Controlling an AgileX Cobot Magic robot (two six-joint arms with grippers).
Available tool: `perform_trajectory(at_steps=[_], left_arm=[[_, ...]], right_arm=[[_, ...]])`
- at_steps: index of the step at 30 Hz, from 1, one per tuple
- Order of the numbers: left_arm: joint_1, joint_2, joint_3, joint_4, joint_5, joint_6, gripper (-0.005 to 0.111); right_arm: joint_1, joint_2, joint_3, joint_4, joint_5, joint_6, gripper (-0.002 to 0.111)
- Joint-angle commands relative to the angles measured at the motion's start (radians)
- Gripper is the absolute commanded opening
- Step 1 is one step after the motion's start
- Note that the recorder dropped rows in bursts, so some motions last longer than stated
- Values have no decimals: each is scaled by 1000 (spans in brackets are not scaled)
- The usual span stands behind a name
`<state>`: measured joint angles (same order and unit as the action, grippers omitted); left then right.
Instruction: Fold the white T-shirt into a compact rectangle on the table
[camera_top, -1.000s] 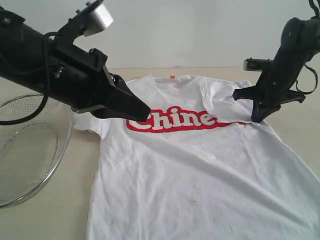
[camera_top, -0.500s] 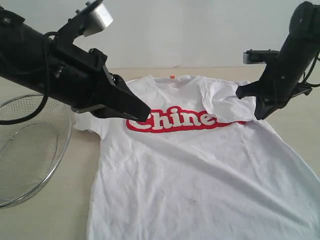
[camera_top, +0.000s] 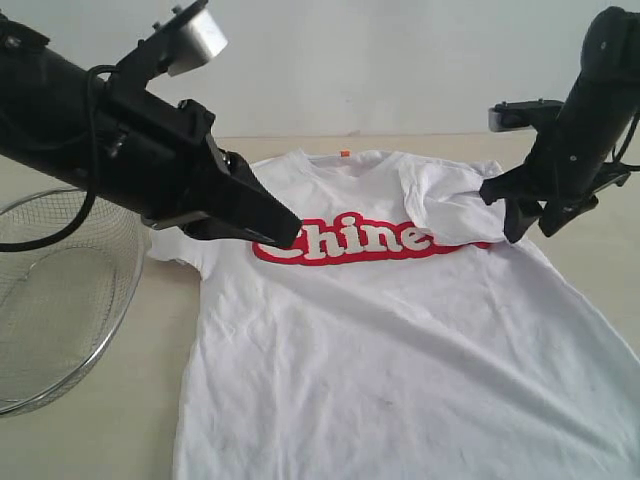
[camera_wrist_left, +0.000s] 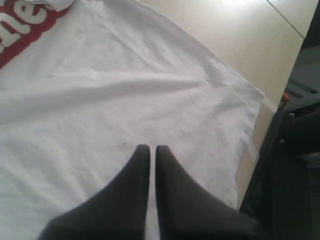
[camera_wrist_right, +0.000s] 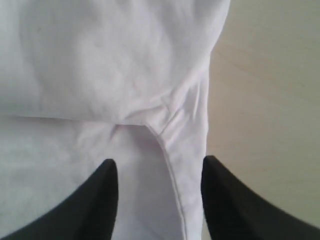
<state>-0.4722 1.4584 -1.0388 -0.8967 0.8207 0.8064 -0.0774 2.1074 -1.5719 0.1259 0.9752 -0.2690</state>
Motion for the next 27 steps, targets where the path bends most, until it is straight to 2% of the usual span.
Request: perform_trajectory(at_steps=[1,6,18,20,21,22,23,26,27], left_arm=[[-5,-7,4,-12,6,-9,5],[-5,-7,4,-12,6,-9,5],[-5,-7,4,-12,6,-21,5],[-5,-7,4,-12,8,-21,5],[-5,-7,4,-12,8,-21,5],[-5,-7,4,-12,8,-21,5],[-5,-7,4,-12,6,-21,5],[-5,-7,4,-12,6,-21,5],[-5,-7,4,-12,6,-21,5]], right_arm=[[0,18,6,-49,-7,-4,41],[0,21,6,-53,-7,-4,47],[0,68,6,-93,-36,54,47],[0,68,6,-137,-41,89,39],[0,68,6,-150,-43,88,28],[0,68,6,-150,-46,88,23],[0,68,6,-150,-47,88,14],[0,68,6,-150,-48,88,0],[0,68,6,-150,-47,93,0]])
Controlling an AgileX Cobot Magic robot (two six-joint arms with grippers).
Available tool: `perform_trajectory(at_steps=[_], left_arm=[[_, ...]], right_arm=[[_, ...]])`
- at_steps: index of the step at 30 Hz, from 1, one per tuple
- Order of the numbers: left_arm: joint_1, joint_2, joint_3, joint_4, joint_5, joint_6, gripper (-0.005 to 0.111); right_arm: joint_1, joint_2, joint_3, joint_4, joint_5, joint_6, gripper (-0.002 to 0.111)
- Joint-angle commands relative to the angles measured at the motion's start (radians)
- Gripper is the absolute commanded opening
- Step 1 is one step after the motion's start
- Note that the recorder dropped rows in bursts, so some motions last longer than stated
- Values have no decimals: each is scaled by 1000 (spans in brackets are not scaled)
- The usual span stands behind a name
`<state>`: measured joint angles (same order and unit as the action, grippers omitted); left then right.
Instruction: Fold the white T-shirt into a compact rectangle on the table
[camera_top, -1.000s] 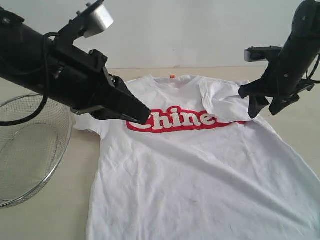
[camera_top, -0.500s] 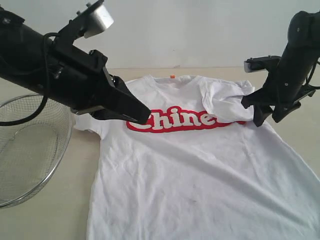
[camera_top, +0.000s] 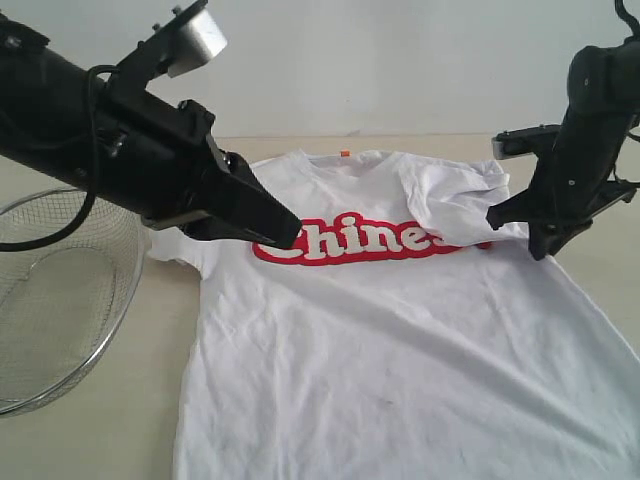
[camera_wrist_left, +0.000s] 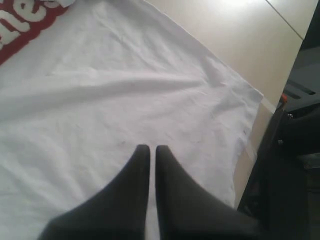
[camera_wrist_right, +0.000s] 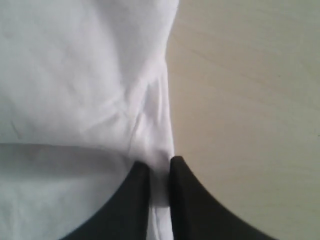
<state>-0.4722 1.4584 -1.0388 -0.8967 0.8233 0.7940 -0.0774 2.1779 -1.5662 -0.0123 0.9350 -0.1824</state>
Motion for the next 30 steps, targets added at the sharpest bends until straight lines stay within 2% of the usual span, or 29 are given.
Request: perform_trajectory(at_steps=[1,17,23,30], left_arm=[[-5,-7,4,-12,4,-9,5],[-5,-7,4,-12,11,-16,5],[-5,-7,4,-12,11,-16,5],[-5,-7,4,-12,11,-16,5]], right_arm=[[0,-3,0,-23,-9,16,0],[-24,-3,0,-48,-12,98,0],[-23,-3,0,-50,-11,56,0],[-23,-3,0,35,3,-54,0]])
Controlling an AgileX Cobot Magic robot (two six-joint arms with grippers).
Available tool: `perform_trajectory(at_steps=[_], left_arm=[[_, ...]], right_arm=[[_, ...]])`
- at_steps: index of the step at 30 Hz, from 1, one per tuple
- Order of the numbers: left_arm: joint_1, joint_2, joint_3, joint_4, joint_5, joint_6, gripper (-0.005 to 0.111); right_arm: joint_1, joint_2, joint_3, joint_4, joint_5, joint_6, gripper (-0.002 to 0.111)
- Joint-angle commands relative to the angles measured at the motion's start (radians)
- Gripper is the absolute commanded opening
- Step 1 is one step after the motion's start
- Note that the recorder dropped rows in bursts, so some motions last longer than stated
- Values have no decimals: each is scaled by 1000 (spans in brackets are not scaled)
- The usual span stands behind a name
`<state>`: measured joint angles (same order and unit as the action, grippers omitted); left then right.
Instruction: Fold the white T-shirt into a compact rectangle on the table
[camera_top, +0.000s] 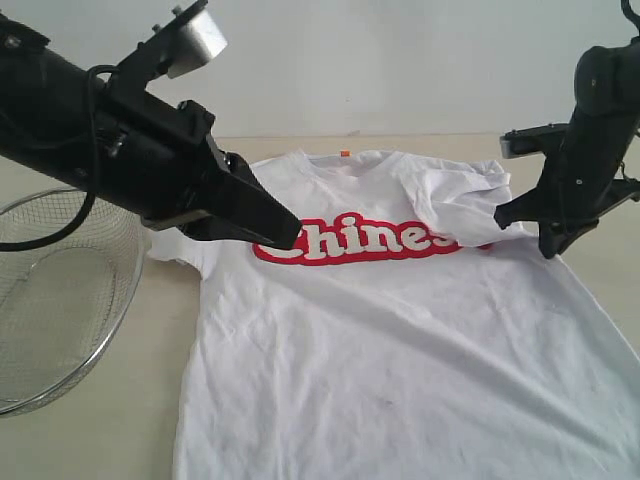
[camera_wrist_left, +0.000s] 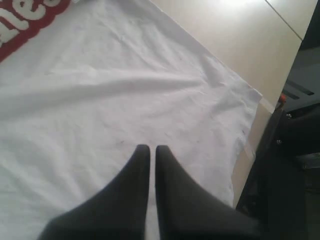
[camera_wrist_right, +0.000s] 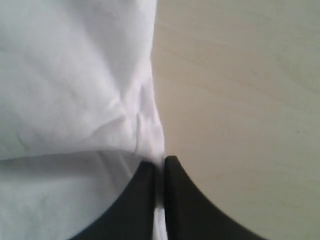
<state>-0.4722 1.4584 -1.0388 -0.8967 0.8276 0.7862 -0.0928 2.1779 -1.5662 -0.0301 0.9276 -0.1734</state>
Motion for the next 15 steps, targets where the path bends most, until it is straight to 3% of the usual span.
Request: perform_trajectory(at_steps=[1,4,10,15], left_arm=[[-5,-7,4,-12,7,-8,5],[-5,-7,4,-12,7,-8,5],[-5,-7,4,-12,7,-8,5],[-5,-7,4,-12,13,-8,5]], right_arm=[[-8,-3,0,68,18,-78,0],[-8,-3,0,85,36,-93,7],[-8,-3,0,73,43,-47,46],[-8,-23,-4,-18,41,59,44]])
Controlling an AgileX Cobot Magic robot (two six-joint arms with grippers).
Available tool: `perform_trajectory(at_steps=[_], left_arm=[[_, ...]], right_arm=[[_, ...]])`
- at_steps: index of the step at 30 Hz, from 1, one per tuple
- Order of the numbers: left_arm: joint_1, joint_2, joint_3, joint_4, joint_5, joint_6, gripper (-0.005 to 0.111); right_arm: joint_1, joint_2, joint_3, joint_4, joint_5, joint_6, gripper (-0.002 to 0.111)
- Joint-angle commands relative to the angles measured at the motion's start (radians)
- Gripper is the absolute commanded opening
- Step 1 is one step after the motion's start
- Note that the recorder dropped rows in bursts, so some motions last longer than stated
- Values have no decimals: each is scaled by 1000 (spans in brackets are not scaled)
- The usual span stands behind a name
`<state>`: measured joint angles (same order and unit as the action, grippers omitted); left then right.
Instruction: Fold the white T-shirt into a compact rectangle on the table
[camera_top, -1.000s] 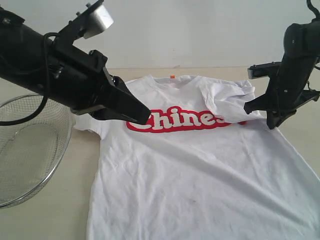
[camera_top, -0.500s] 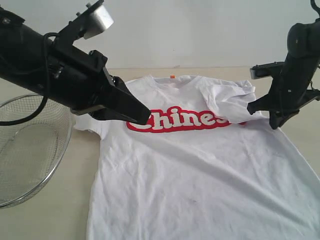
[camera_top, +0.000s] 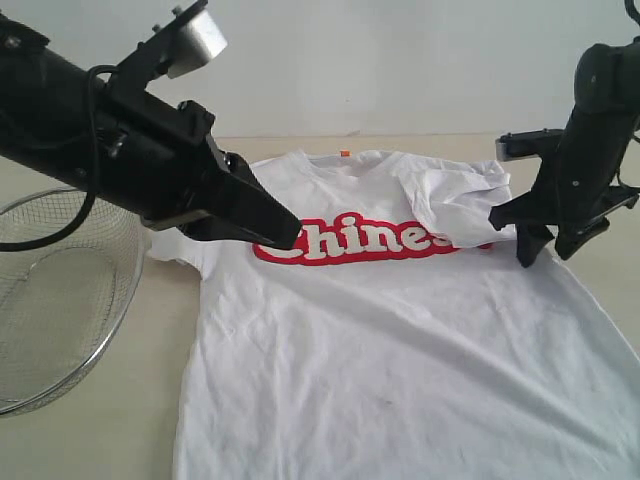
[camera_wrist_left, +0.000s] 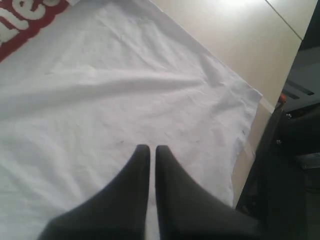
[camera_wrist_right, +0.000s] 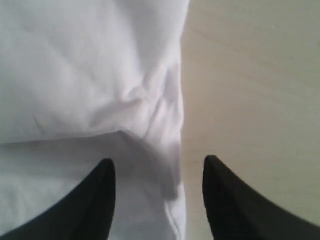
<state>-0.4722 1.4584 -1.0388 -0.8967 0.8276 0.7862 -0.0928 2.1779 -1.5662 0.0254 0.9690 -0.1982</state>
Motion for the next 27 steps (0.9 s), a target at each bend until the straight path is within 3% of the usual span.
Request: perform_trajectory(at_steps=[1,6,10,27], left_arm=[[-5,-7,4,-12,16,-8,5],[-5,-7,4,-12,16,-8,5],[-5,-7,4,-12,4,-19,5],[-1,-7,4,-5,-4,-53,5]], right_arm=[[-8,-38,-4,-92,-8,93,39],[-8,-113,-4,-76,-53,62,0],[14,-106,1,98,-96,38,0],[43,-22,3,-12,-135,109,0]])
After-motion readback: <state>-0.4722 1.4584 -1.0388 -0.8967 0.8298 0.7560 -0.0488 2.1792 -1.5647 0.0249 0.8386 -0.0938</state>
